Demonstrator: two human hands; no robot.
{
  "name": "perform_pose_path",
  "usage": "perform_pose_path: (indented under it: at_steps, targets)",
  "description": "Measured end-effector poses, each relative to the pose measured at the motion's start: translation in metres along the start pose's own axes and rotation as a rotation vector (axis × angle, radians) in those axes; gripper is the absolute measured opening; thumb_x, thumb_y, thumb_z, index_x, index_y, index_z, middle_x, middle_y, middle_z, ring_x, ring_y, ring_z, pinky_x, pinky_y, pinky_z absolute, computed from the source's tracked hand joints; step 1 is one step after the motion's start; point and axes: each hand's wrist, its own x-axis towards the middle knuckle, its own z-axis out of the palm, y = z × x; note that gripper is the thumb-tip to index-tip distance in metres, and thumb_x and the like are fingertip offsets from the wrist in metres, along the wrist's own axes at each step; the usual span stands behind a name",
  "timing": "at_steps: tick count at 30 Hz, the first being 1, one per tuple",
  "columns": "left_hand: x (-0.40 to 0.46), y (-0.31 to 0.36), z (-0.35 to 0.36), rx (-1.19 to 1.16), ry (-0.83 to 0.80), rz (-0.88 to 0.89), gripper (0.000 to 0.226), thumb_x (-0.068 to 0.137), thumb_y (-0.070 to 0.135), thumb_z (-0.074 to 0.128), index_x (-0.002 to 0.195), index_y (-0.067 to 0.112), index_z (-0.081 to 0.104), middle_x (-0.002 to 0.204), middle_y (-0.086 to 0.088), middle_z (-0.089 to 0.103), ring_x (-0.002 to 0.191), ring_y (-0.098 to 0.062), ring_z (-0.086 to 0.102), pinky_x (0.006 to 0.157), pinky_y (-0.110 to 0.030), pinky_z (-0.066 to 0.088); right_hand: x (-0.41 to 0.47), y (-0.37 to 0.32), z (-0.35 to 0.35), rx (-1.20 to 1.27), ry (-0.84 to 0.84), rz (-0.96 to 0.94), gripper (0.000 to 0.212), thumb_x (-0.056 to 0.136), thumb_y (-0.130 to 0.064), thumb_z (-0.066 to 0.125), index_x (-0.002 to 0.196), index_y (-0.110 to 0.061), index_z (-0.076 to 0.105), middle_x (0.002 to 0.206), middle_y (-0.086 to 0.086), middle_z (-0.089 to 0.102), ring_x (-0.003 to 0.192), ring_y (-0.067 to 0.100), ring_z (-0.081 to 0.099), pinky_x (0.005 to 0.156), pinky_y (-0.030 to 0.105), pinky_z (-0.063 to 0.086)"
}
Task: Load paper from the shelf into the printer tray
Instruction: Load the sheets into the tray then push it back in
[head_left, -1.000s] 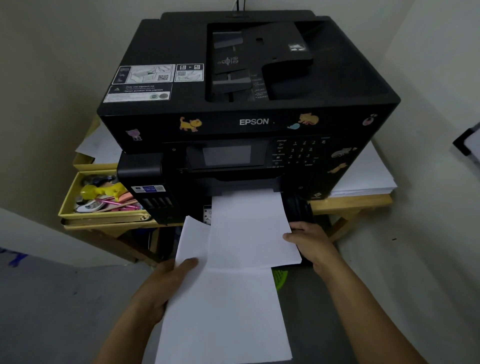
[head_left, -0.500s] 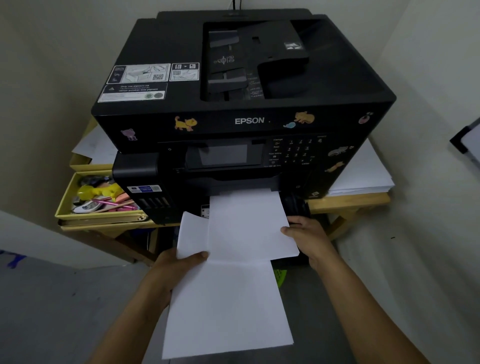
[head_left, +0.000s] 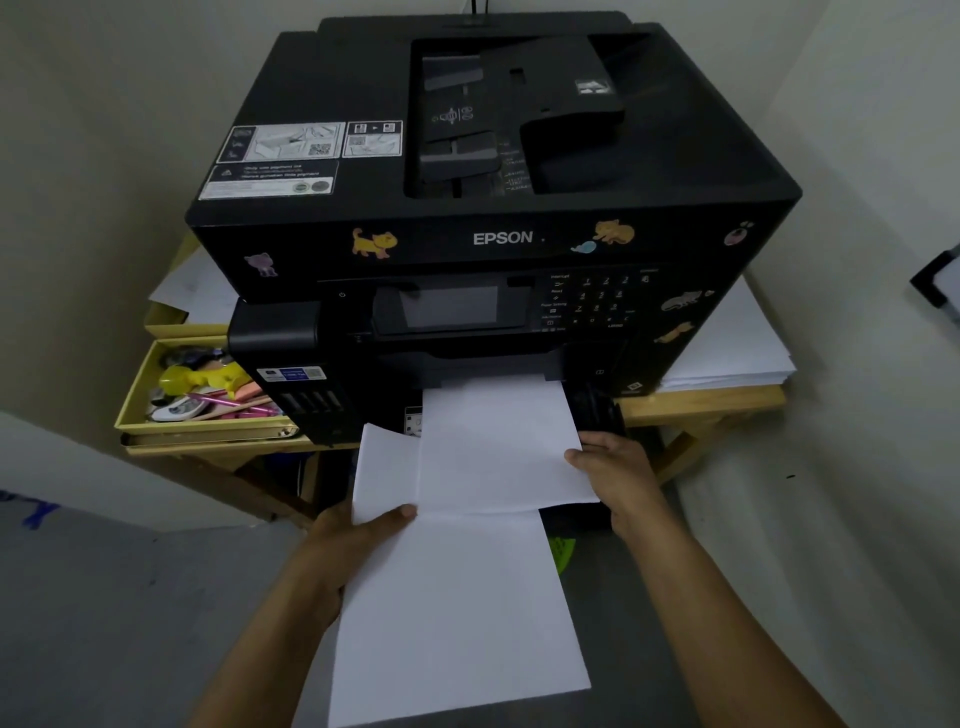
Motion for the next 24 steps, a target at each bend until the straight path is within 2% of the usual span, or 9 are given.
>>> perform_pose_path:
  at_steps: [4,9,12,15,19,22,24]
  targets:
    - [-0.008,-0.005,-0.006,0.03,-0.026,0.015,0.059,0.071,0.035,0.094,0.12,0.013,0.07,0.104,-0.014,0.081,0.092,-0.038,0.078,0.086,-0.06,0.061,0.003,-0.005,0.008,0.022,0.004,0.006,0.025,0.096,0.0,0.07,0.114,-0.016,0.07,0.099,0.0,0.075,0.089,0.015,0.071,0.068,0.025,0.054]
    - [-0.012,-0.01,-0.013,0.029,-0.028,-0.004,0.06,0.072,0.036,0.092,0.124,0.018,0.067,0.107,-0.011,0.081,0.094,-0.036,0.078,0.089,-0.06,0.06,0.012,-0.007,0.013,0.011,0.017,0.026,0.025,0.096,-0.003,0.071,0.119,-0.012,0.073,0.103,0.003,0.077,0.092,0.021,0.072,0.077,0.033,0.058]
    - [-0.014,-0.01,-0.013,0.032,-0.028,0.013,0.057,0.074,0.034,0.091,0.123,0.017,0.068,0.106,-0.012,0.081,0.094,-0.036,0.078,0.089,-0.06,0.06,0.014,-0.01,0.015,0.031,0.017,0.02,0.026,0.097,0.0,0.069,0.121,-0.01,0.071,0.097,0.0,0.074,0.084,0.014,0.069,0.067,0.025,0.054]
    - [-0.017,-0.008,-0.01,0.026,-0.026,0.026,0.051,0.077,0.029,0.089,0.121,0.014,0.07,0.106,-0.013,0.081,0.093,-0.037,0.078,0.089,-0.06,0.06,0.017,-0.014,0.019,0.04,0.023,0.015,0.03,0.097,0.0,0.069,0.126,-0.007,0.071,0.104,0.004,0.074,0.089,0.016,0.07,0.069,0.024,0.054]
    - [-0.02,-0.006,-0.007,0.016,-0.006,0.021,0.045,0.079,0.025,0.087,0.118,0.014,0.069,0.102,-0.013,0.081,0.09,-0.036,0.079,0.085,-0.058,0.062,0.023,-0.02,0.025,0.035,0.046,-0.002,0.028,0.096,0.003,0.068,0.122,-0.006,0.072,0.108,0.009,0.075,0.086,0.016,0.069,0.067,0.023,0.052]
    - [-0.021,-0.005,-0.006,0.023,-0.005,0.019,0.044,0.079,0.025,0.087,0.118,0.015,0.068,0.1,-0.011,0.082,0.088,-0.035,0.079,0.082,-0.055,0.063,0.022,-0.023,0.028,0.022,0.058,-0.014,0.024,0.095,0.003,0.067,0.114,-0.01,0.073,0.095,0.002,0.075,0.079,0.012,0.067,0.063,0.023,0.051]
    - [-0.02,-0.005,-0.006,0.022,0.001,0.024,0.044,0.079,0.026,0.087,0.116,0.016,0.067,0.098,-0.01,0.082,0.086,-0.034,0.079,0.081,-0.054,0.063,0.02,-0.021,0.026,0.018,0.057,-0.027,0.019,0.096,0.001,0.065,0.107,-0.012,0.074,0.087,-0.003,0.072,0.079,0.015,0.068,0.07,0.026,0.055]
